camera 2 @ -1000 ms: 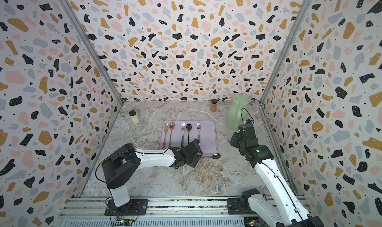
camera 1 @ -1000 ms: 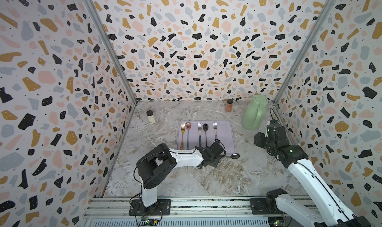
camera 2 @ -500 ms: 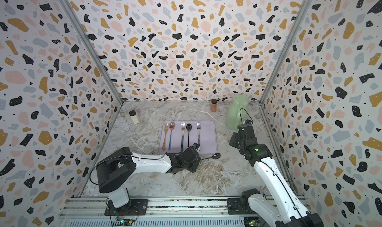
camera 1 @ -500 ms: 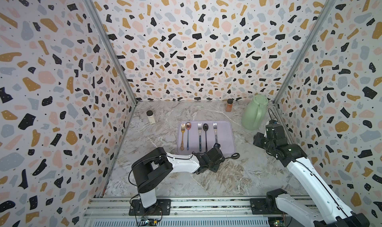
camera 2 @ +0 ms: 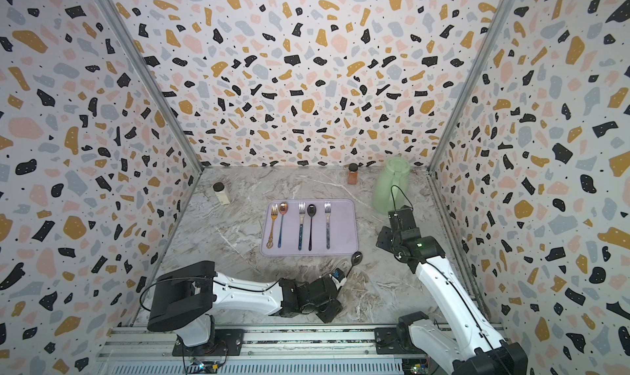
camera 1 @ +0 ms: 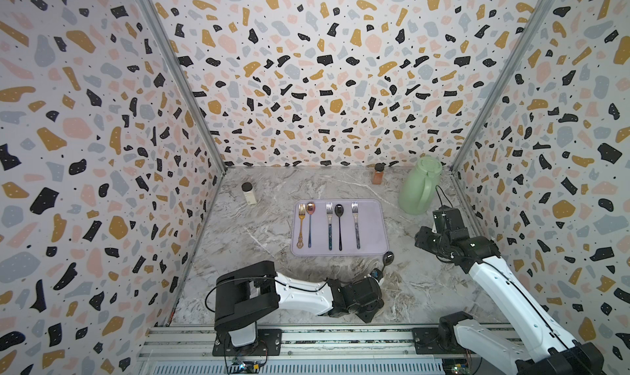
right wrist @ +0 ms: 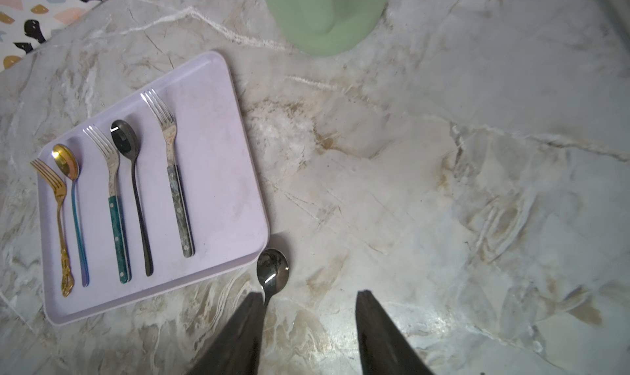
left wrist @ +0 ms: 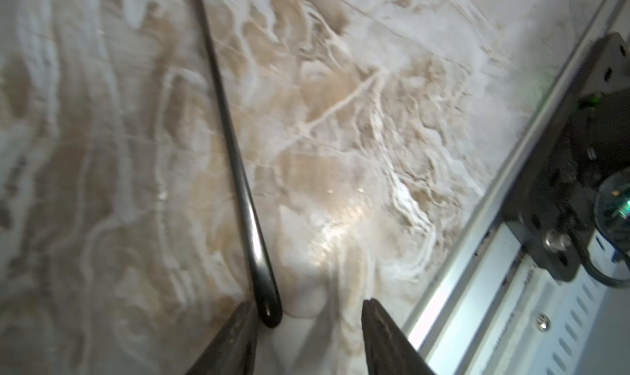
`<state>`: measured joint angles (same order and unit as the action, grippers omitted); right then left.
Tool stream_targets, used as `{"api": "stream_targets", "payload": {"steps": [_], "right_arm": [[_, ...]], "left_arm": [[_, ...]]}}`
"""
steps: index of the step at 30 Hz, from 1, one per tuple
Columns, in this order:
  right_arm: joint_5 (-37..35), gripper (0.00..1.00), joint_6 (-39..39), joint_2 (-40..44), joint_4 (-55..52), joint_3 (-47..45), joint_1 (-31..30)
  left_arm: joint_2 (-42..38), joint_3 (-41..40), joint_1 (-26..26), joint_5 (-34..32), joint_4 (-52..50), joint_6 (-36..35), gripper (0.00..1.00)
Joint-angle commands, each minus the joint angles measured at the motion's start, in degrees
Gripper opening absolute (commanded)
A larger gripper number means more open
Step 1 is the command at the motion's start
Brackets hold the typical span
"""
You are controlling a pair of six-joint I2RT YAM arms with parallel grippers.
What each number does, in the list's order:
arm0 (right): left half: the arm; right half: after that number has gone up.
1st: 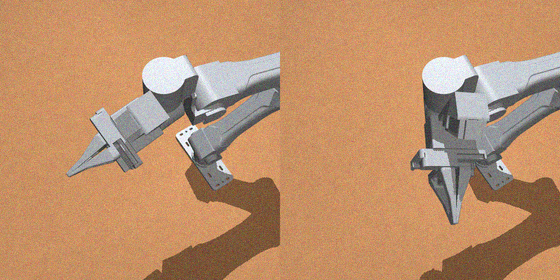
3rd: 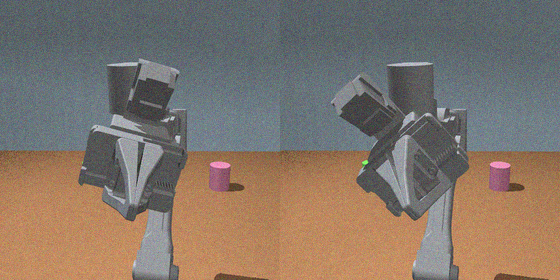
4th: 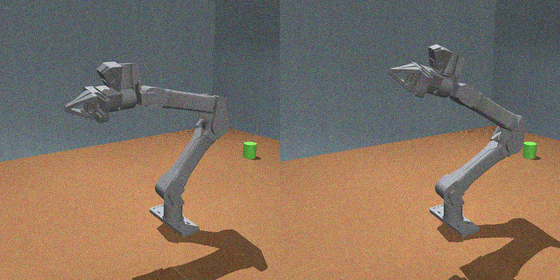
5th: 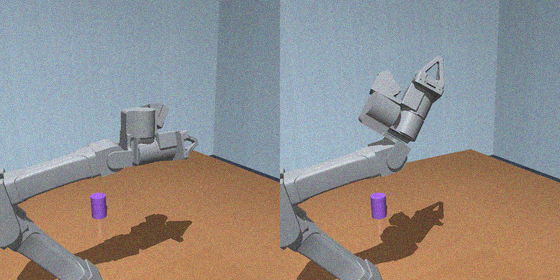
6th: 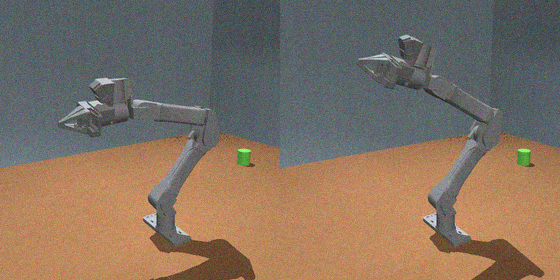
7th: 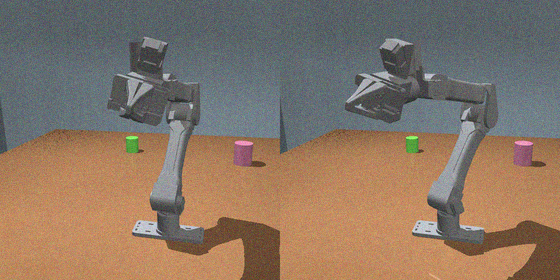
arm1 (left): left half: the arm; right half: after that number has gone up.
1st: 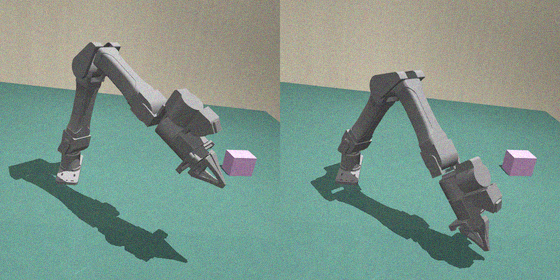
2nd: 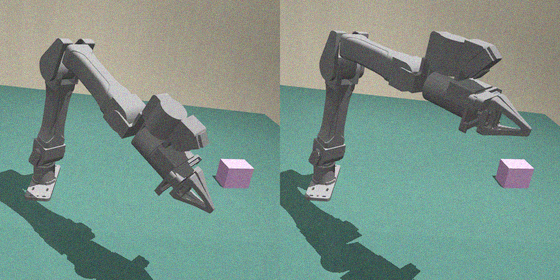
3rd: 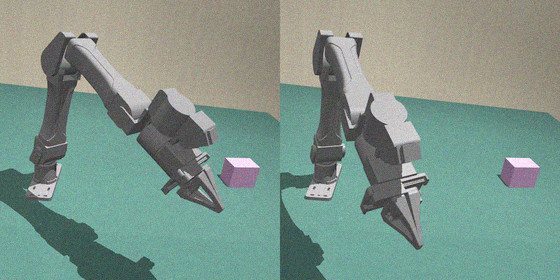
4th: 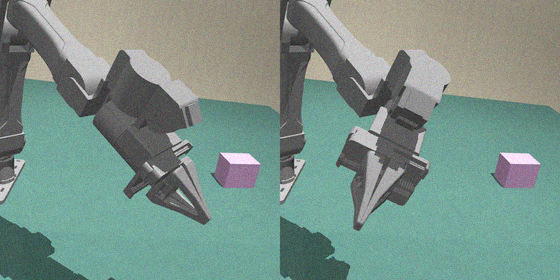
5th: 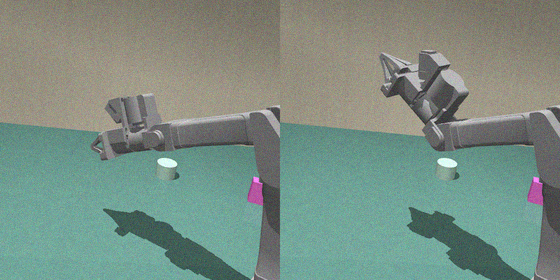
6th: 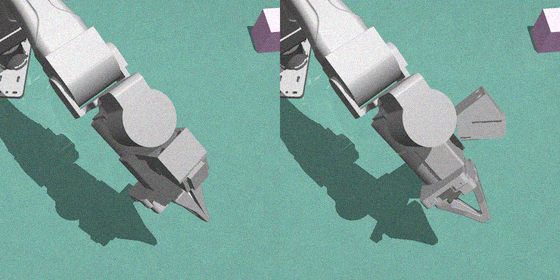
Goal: Set the spoon and fork side by side
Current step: Pick up the spoon from the center of the board.
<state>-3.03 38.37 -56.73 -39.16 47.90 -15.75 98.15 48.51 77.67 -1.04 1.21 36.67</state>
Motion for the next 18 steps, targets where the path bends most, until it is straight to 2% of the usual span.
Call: {"api": "stream_targets", "payload": {"steps": [1,4,6,10,14,18], "right_arm": [[6.27,0.47,2.22,-1.45,-1.25,-2.57,-0.81],[7.31,0.47,4.06,-3.21,0.22,-4.79,-4.32],[5.91,0.47,6.0,-4.1,1.22,-6.02,-7.67],[3.74,0.48,10.06,-7.49,4.19,-6.88,-14.75],[1.33,0.48,12.6,-14.4,5.91,-4.3,-21.73],[-0.04,0.48,14.03,-21.03,6.19,-2.61,-25.78]], "left_arm": [[-1.14,1.73,1.57,0.24,-1.27,1.07,0.53],[-4.35,2.8,1.96,-3.97,-6.35,1.43,0.53],[-7.96,3.1,1.62,-9.69,-12.12,1.94,0.53],[-16.95,2.31,-2.74,-18.5,-24.69,5.2,0.57],[-27.19,-0.66,-9.55,-22.22,-30.43,5.33,0.59],[-34.3,-2.72,-14.8,-22.17,-33.21,3.94,0.6]]}}
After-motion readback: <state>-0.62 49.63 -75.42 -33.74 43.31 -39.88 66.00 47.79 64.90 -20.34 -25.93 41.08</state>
